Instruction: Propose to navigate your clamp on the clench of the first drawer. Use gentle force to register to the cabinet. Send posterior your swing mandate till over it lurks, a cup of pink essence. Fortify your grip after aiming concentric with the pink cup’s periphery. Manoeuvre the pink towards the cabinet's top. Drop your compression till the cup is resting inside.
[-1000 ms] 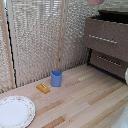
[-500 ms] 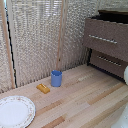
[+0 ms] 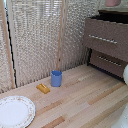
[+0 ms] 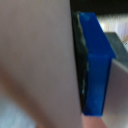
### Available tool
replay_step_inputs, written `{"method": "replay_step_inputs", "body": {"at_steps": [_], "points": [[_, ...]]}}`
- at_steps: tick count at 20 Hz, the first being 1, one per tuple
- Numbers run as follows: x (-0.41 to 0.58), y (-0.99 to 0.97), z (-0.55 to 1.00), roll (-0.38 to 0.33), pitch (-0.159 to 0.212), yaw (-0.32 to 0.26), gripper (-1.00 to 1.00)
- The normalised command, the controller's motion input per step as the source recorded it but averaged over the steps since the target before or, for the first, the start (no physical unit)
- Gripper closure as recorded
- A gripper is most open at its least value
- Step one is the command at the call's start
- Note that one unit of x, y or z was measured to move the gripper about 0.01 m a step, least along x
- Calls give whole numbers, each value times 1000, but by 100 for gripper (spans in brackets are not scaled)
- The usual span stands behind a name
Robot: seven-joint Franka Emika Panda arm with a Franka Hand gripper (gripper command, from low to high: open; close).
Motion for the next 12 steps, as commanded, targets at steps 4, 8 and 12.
{"method": "replay_step_inputs", "body": {"at_steps": [4,8,12], "points": [[36,-444,-156,56,0,0,100],[75,-325,-28,6,1,-1,-100],[29,-70,491,15,7,-6,-100]]}}
